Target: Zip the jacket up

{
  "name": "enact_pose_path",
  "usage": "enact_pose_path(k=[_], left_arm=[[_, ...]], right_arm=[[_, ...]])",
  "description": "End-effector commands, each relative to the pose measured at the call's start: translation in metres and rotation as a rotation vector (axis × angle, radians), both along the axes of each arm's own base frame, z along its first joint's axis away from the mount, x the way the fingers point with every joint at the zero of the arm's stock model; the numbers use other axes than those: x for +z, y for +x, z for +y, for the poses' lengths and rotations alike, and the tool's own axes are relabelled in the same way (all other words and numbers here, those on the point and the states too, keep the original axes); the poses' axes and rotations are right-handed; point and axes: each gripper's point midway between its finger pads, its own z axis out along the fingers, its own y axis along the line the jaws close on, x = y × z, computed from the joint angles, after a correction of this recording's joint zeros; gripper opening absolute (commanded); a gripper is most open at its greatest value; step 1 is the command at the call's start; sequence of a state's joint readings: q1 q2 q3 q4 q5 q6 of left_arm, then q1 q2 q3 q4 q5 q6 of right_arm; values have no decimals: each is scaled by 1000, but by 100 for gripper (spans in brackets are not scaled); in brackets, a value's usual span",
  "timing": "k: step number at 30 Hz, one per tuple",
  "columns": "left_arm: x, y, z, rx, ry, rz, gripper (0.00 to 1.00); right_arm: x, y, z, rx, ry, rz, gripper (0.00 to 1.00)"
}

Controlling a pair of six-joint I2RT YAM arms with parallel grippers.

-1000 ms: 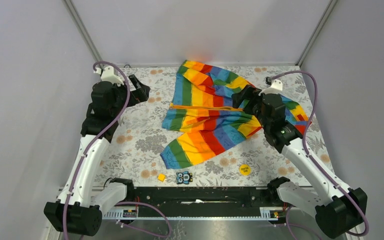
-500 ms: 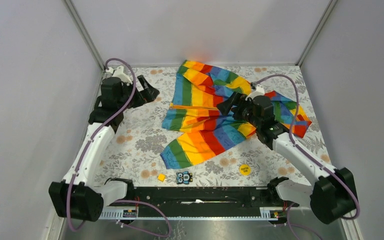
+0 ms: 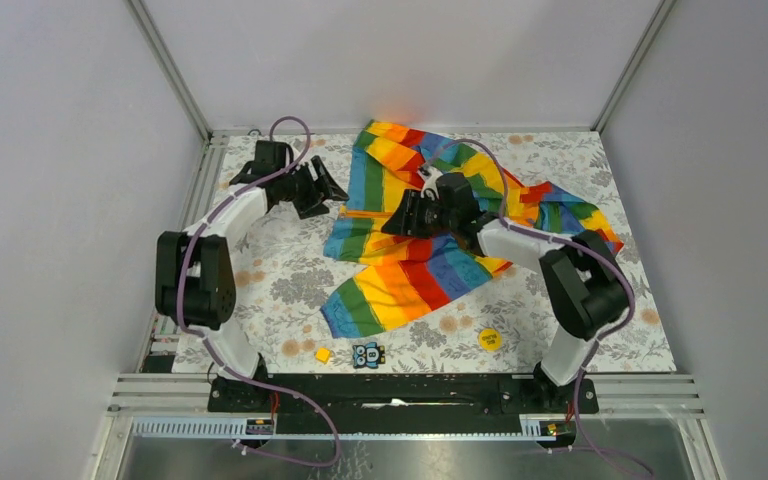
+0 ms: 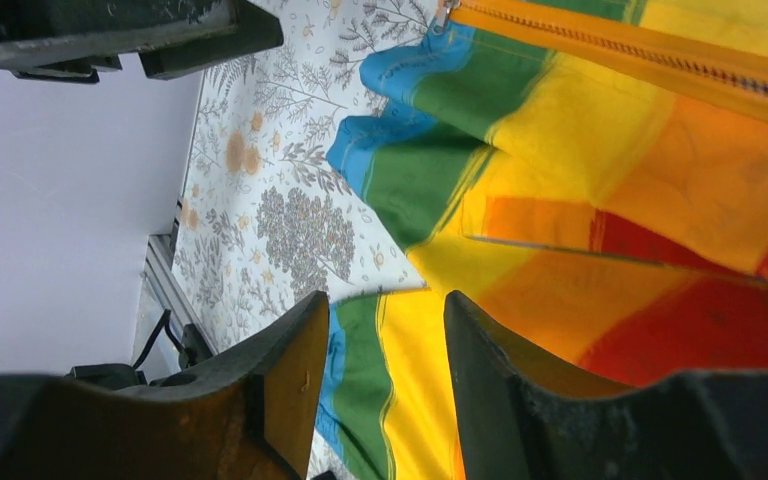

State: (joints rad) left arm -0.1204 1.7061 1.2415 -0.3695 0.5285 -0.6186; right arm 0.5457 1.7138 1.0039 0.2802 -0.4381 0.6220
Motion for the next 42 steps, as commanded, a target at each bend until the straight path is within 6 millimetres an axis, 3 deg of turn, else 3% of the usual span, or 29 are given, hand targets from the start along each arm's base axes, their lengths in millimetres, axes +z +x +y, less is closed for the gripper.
enact_pose_path(k=[1,4,8,13,19,27,34,42], left_arm=[[18,27,-7,-15,-30,-57,67],[4,31,-1,-7,12,-39,67],[-13,26,12,14,96,-35,67],[-34,13,6,-11,66,20,63],[-44,13,6,-9,65,44,63],[-58,11,4,-11,55,83,59],[-68,15,9,-4,92,91,55],[-87,25,7,26,62,166,49]], right_arm=[[6,21,30,62,39,-62,52],[-6,35,44,65,36,-54,52],[-9,53,64,71,47,-37,41],[-22,67,81,64,38,-16,40],[-35,80,101,77,36,9,34],[-60,70,111,118,4,62,29],[-83,46,105,140,-11,99,24],[-108,36,102,164,-17,117,23]])
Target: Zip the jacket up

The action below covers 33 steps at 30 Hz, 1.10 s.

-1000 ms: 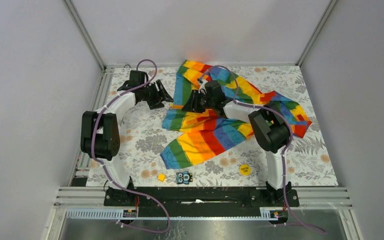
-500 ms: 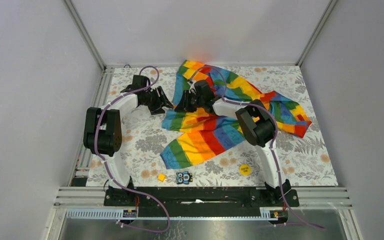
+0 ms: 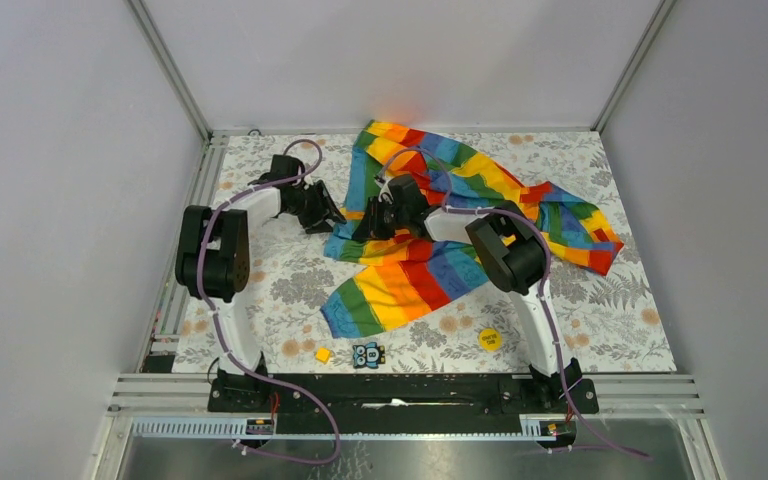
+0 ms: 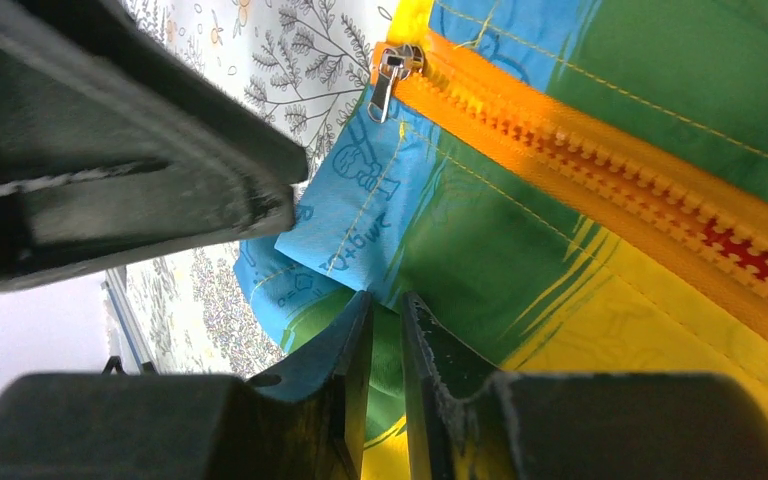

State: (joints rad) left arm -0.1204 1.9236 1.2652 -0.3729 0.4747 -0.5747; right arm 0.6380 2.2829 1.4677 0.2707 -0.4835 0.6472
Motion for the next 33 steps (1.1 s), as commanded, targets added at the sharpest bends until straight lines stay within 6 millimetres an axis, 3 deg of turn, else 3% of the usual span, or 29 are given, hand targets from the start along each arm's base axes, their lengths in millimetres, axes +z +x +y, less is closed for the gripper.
enact_pose_path(k=[1,6,18,25,30,33], left_arm=[[-3,20,-3,32,-40,9,47],[-11,29,-11,47,-94,34,42],[-22,42,-9,54,-95,13,23],[-20,46,5,81,-4,-31,23],[-15,52,12,79,49,-63,35],[-19,52,8,68,30,-49,36]], right_arm=[[-10,-11,6,51,25,-4,23],[-22,-18,1,58,11,7,22],[-24,-21,4,69,38,28,21],[-26,-24,6,74,51,48,20],[-26,-25,8,80,64,59,19],[-24,-25,8,82,68,56,19]])
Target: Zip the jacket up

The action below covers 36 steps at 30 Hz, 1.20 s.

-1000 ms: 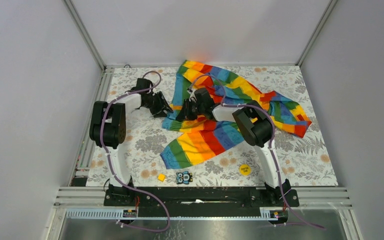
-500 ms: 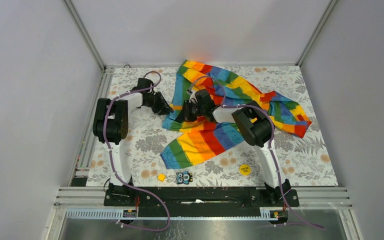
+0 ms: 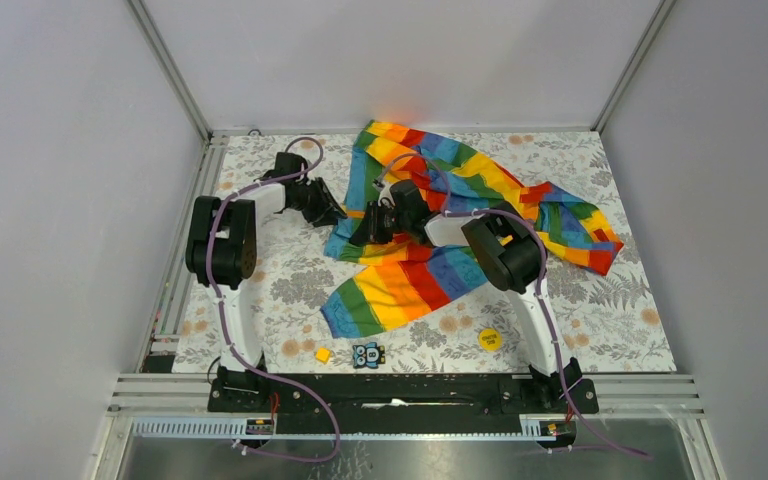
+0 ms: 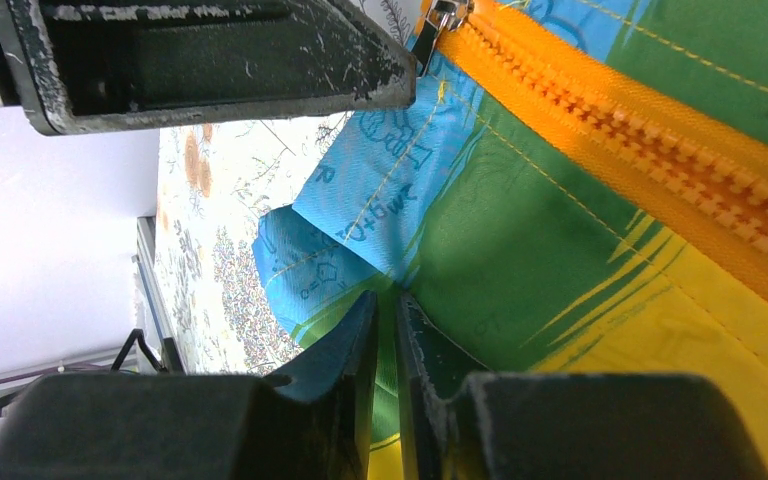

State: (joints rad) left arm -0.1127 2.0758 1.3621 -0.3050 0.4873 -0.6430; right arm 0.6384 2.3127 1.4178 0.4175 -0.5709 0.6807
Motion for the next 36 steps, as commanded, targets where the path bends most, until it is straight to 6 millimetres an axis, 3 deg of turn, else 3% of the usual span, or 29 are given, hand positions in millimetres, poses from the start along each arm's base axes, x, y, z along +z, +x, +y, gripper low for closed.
enact_pose_path(k=[1,20,23,32,36], left_arm=[[5,18,11,15,68,-64,35],[-17,21,10,24,78,-36,32],[-20,20,12,21,88,-33,28],[-12,21,-2,-16,-9,-86,18],[-8,20,-6,-13,-67,-99,24]], right_arm=[[-20,-14,0,29,-23,52,18],[-18,-14,1,27,-11,50,14],[-18,-14,1,29,-9,49,14],[-19,-13,2,28,-12,45,14],[-18,-11,3,28,-12,45,14]])
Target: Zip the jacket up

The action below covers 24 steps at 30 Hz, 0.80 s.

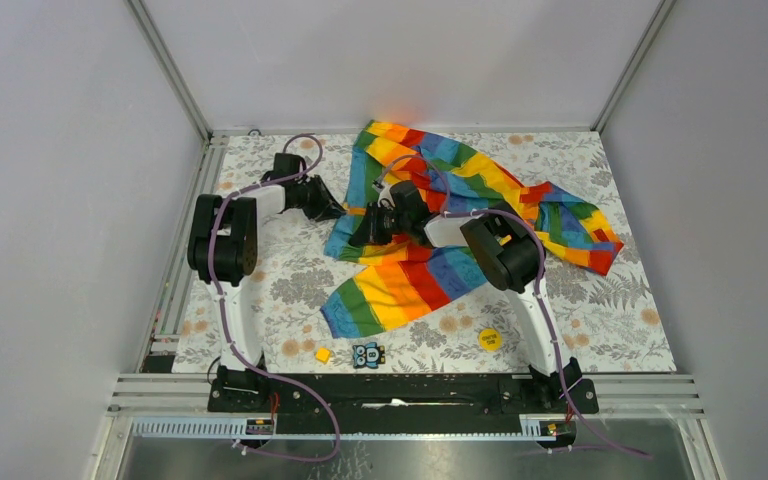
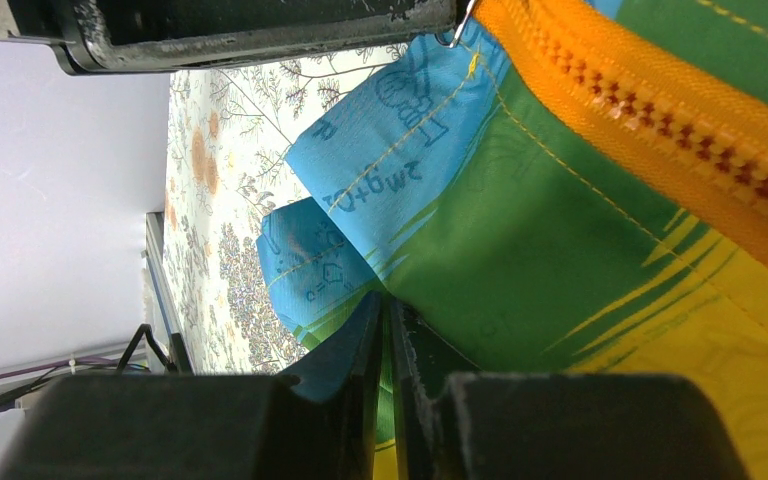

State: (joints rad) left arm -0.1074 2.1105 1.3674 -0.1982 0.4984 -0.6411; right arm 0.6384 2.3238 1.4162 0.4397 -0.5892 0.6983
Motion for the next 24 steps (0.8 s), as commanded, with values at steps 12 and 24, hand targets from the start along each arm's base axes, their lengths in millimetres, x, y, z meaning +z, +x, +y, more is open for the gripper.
enact_pose_path(k=[12,24], left_arm=[[-3,0,-4,-12,-33,-44,23],[-25,-5,8,-11,209,-12,32]], right_arm=[[-19,-10,1,22,-28,37,14],[-20,-9,1,16,-28,41,13]])
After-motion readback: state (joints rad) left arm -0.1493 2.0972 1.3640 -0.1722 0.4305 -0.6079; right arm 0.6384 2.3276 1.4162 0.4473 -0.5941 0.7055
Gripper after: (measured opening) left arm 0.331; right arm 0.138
